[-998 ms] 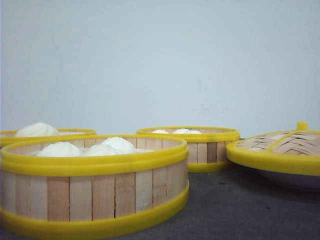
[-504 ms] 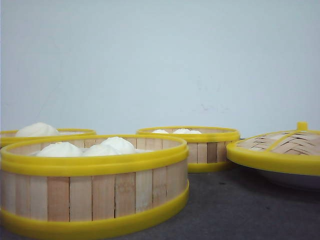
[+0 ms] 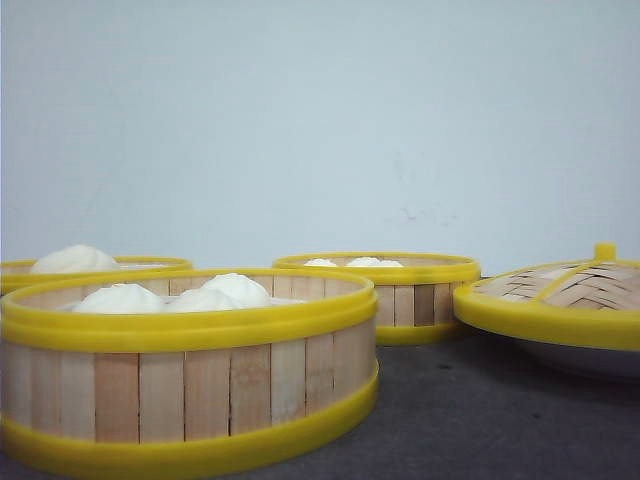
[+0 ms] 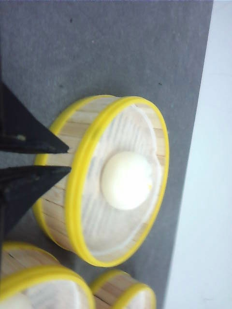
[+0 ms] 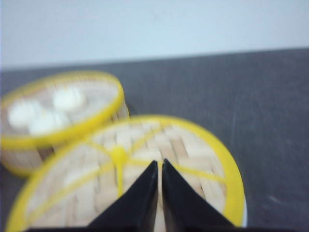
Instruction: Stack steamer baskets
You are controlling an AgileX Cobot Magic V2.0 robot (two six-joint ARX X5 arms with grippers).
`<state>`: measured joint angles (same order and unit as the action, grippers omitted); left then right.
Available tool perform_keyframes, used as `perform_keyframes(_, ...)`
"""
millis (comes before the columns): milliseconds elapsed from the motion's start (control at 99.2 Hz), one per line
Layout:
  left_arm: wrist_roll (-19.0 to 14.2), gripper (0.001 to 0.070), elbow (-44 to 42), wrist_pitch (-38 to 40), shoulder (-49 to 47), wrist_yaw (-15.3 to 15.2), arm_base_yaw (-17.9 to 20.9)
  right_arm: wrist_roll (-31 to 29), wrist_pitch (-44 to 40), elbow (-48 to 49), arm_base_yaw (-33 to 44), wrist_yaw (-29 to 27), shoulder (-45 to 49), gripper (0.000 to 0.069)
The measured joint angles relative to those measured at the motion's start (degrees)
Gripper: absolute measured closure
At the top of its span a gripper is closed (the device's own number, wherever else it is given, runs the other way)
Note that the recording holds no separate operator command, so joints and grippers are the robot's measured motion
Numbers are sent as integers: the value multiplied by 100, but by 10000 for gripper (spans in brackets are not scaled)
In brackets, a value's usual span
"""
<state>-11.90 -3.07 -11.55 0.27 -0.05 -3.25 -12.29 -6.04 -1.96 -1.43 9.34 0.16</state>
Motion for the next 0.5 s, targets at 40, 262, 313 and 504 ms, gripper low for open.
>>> perform_keyframes(40,-177,691,-125,-66,7,0,0,-184,-15,-144,0,2,26,682)
perform_keyframes(262,-702,691,-1698,-472,378,28,0,-623,-466,-1703,0,68,588,682)
perform_keyframes(313,-651,691,-2118,-719,640,31,0,-610,-695,-2076,0,76,857,682)
perform_keyframes(504,177,691,-3626,-2006,1954,96,0,-208,-2009,-3528,0,76,2197,682)
